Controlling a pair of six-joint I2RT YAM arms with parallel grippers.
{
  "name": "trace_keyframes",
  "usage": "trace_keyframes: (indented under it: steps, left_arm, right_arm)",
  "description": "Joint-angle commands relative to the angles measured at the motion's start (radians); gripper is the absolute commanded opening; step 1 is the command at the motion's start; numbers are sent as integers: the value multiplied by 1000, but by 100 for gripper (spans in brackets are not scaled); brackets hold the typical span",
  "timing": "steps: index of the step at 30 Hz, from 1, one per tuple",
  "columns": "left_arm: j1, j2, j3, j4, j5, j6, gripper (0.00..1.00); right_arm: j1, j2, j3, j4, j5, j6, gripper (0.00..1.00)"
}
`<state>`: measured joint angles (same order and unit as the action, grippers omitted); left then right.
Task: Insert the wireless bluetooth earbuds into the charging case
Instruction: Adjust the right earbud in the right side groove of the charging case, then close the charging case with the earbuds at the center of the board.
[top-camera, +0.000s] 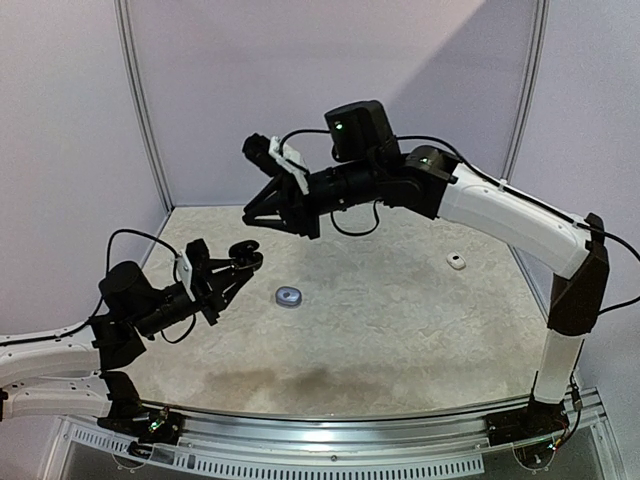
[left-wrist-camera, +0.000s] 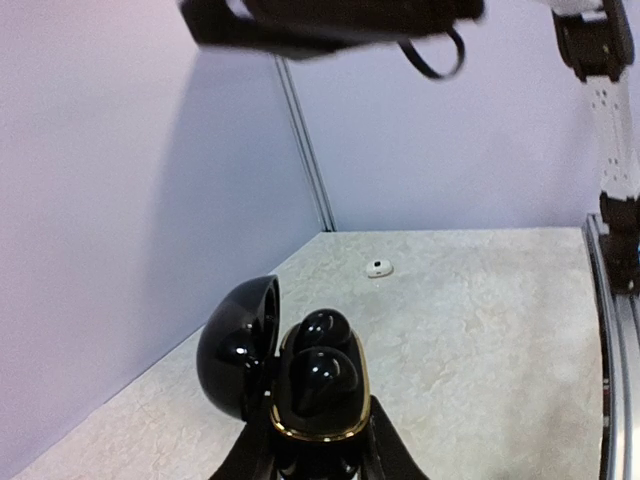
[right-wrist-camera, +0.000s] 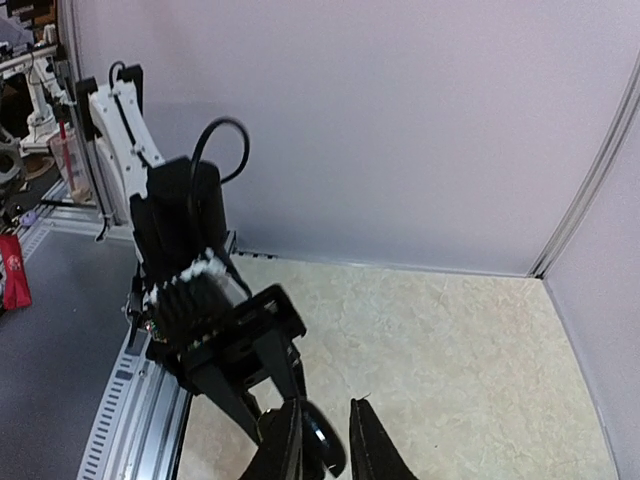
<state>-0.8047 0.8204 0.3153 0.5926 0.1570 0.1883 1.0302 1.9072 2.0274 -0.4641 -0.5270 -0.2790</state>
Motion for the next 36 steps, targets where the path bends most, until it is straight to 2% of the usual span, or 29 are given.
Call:
trace_keyframes:
  steps: [1,5,8,11,18,20,23,25,26,27,28,32,36]
  left_arm:
    - [-2,5,-14,-62,79,273,0]
    - [-2,10,-6,-33,107,347,0]
    - [-2,14,6,-38,97,346,0]
    - [2,22,10,-37,89,329,0]
    - [6,28,11,-39,86,293,0]
    - [7,28,14,-40,87,278,0]
    - [7,22,22,-55,86,205,0]
    - [8,11,27,-62,91,128,0]
    - [10,7,30,-63,105,83,0]
    - [11,4,32,-61,123,39,0]
    - [13,3,34,-53,143,-8,0]
    - [13,13,37,-15,210,-154,0]
    - [13,23,49,6,208,-241,0]
  right_arm:
    - [-11,-5,-16,77,13,112,19]
    - [-3,82,19,18,127,176,17]
    - [36,95,-17,-22,161,114,17]
    - [64,72,-43,-82,160,22,18]
    - [63,-75,-179,-88,248,-21,18]
    - [56,-97,-184,-101,277,-24,21]
    - [14,-122,-210,-110,274,-19,33]
    - [-8,-145,-243,-111,199,-32,58]
    - [-11,-156,-262,-109,156,-53,79]
    - [-9,-164,-284,-102,104,-108,91]
    - [-9,-169,-302,-87,58,-138,96]
    - [7,-138,-311,-25,-16,-185,96]
    - [16,-78,-256,-29,-42,-179,87]
